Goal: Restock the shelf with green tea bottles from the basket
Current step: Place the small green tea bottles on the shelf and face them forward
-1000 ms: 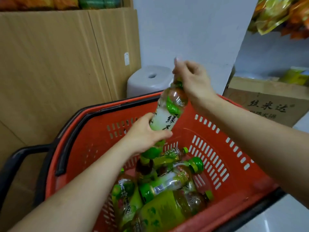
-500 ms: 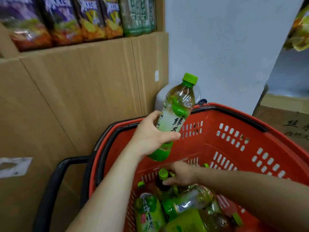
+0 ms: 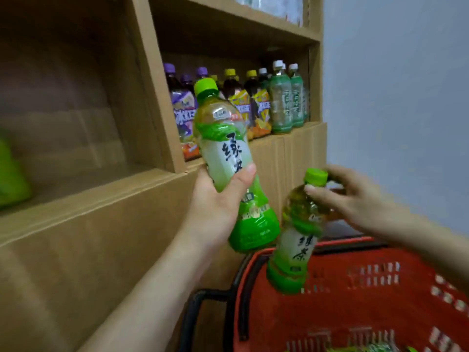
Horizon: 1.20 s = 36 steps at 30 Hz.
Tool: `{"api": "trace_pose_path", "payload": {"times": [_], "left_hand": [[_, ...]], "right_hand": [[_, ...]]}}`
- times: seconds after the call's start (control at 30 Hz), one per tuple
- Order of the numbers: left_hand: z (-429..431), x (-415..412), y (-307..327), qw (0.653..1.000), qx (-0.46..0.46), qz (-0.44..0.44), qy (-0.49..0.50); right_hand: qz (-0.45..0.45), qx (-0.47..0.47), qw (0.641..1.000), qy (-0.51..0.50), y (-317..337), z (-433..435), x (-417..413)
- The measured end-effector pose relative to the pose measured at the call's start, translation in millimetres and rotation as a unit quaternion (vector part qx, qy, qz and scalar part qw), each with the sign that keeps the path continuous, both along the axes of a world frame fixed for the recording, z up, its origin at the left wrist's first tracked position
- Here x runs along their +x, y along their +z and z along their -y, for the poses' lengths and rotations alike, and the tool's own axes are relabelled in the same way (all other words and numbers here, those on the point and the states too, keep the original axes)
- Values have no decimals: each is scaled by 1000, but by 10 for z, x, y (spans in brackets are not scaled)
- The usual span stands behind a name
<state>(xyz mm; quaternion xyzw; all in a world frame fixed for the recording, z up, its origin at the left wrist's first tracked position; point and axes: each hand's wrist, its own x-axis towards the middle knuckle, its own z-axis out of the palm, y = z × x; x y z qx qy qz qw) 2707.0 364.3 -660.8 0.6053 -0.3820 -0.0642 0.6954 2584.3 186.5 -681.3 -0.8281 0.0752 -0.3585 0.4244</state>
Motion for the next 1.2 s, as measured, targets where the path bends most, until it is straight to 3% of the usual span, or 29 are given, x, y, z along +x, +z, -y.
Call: {"api": "trace_pose_path", "payload": {"times": [0.13,0.27,0.33,0.43,0.53,0.63,0.7,0.77,0.83,1.0,1.1,1.2], "left_hand": [[-624,467,670,977,54,120,170],[-1108,791,1112,910,214,205,289],[-1232,937,1164,876,290,219,316],[-1302,1222,1094,837,377,235,319],[-1225,1547,1098,792,441,252,338],[-1093,1744,1118,758,488,257,347],[-984,1779,1120,735,512,272,351],[-897,1729,1125,713,527,295,356],[-849,1588,1130,714,506,328,355],[-557,986,938,810,294,445,243],[-226,500,508,822,243,503,109],[125,123,-65,842,269,467,18]], "right_hand": [[171,96,979,52,820,-395,317],[273,165,947,36,1142,-865,834],[288,146,946,-24,1095,-1072,1182],[273,96,952,-103,901,-1412,1643],[259,79,957,-101,708,-1651,1954],[140,-79,981,-111,531,-1692,2075],[75,-212,966,-123,457,-1662,2066],[61,-227,965,-114,496,-1607,1968],[61,-181,978,-79,557,-1502,1820],[46,-112,992,-27,414,-1016,1269],[-28,-97,995,-18,138,-594,840],[-160,-115,980,-5,-208,-219,351]]}}
